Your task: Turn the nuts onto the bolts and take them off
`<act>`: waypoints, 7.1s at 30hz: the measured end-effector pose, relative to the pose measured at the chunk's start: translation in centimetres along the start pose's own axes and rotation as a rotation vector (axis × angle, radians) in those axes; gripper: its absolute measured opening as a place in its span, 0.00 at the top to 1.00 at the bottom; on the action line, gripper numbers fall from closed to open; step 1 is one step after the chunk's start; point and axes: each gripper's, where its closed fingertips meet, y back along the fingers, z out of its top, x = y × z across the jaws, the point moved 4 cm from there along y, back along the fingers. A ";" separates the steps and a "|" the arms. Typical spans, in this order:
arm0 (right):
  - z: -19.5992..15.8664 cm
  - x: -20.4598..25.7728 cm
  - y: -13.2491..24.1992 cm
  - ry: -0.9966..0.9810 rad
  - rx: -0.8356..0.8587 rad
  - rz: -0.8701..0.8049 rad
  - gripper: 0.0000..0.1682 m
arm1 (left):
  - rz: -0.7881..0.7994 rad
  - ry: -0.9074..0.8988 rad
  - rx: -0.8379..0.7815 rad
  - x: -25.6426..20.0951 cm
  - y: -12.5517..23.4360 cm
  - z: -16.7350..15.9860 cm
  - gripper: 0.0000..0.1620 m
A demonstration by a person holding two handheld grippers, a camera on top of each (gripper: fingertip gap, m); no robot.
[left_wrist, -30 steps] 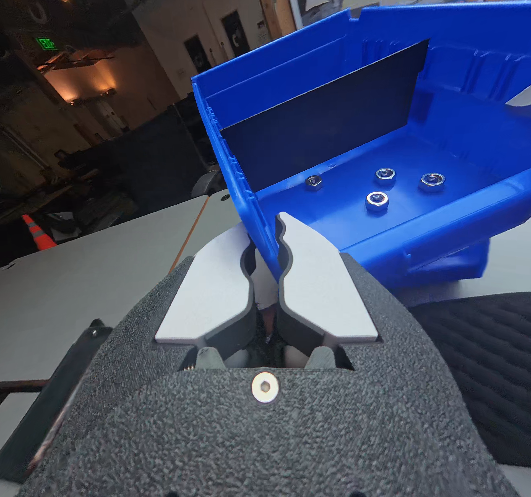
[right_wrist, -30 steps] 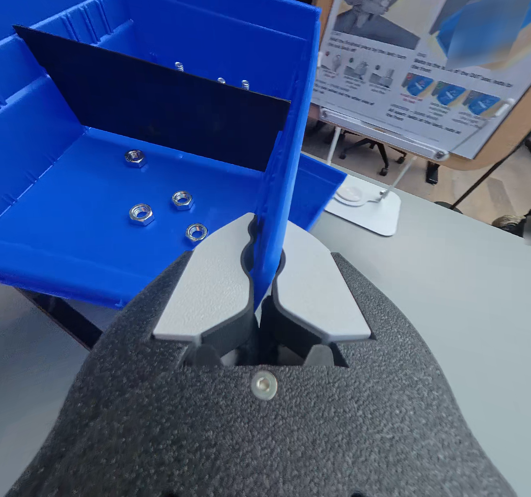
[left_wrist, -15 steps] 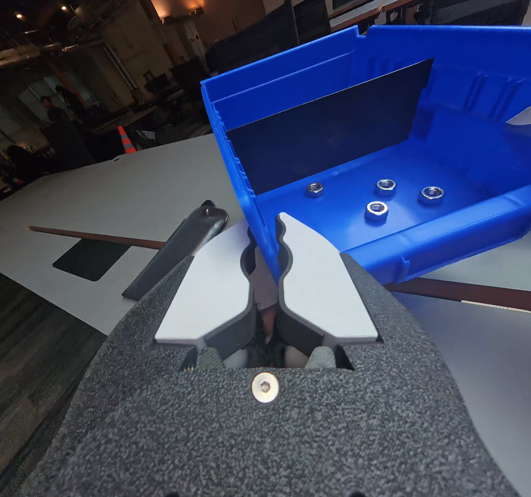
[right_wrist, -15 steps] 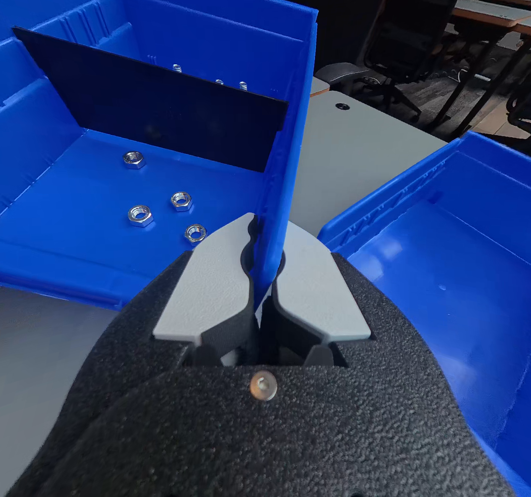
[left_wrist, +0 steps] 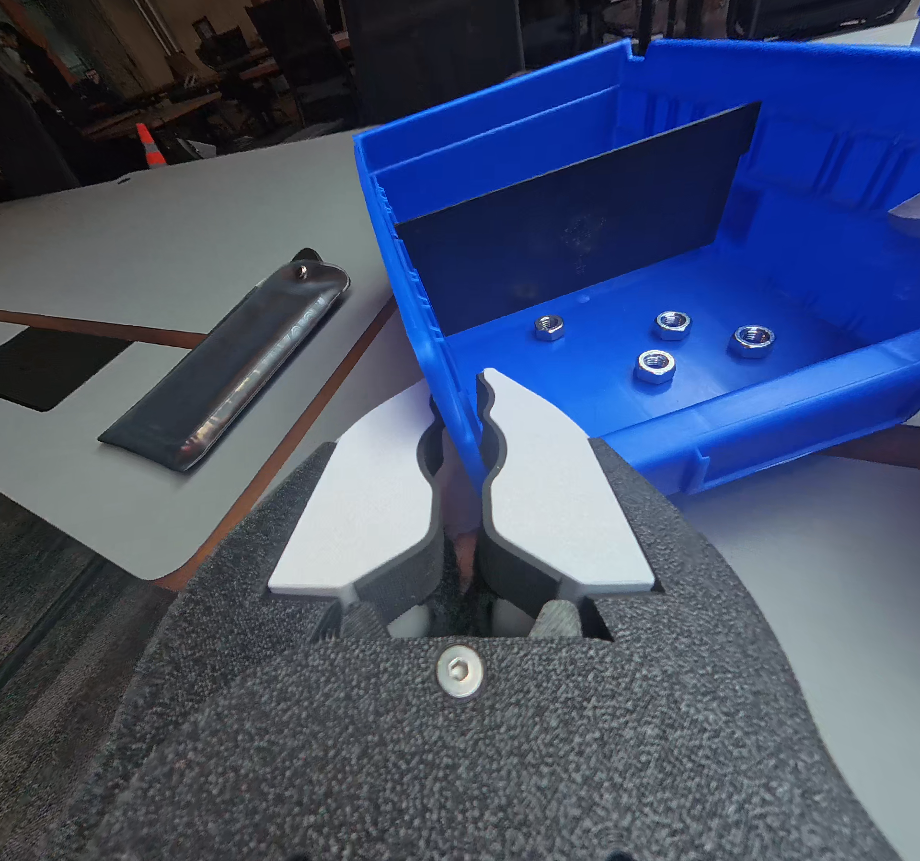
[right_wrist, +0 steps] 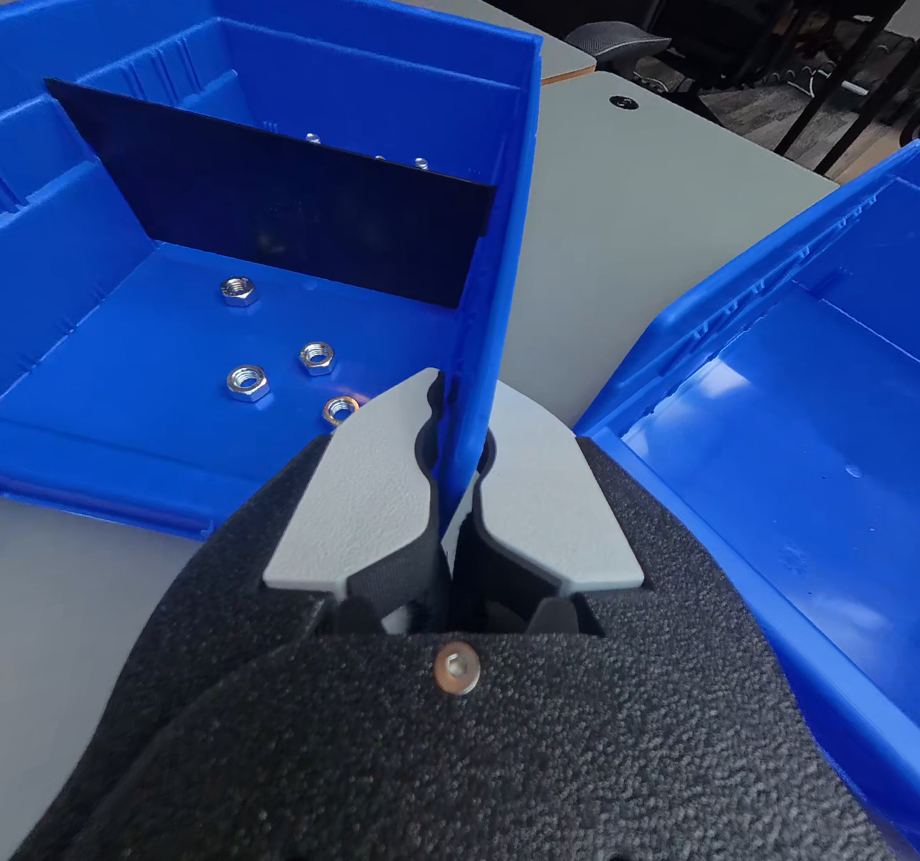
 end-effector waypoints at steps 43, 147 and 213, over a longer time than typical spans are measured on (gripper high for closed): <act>-8.7 -23.7 14.0 -0.019 0.275 -0.408 0.92 | -0.687 -0.632 0.332 -27.6 -8.2 12.3 0.86; -9.7 -31.8 32.7 -0.234 -0.126 -0.535 0.61 | -0.514 -0.417 0.908 -1.6 -20.2 7.9 0.94; -10.6 -27.3 29.1 -0.211 -0.091 -0.329 0.64 | -0.939 -0.827 0.719 -12.1 -5.4 9.5 0.80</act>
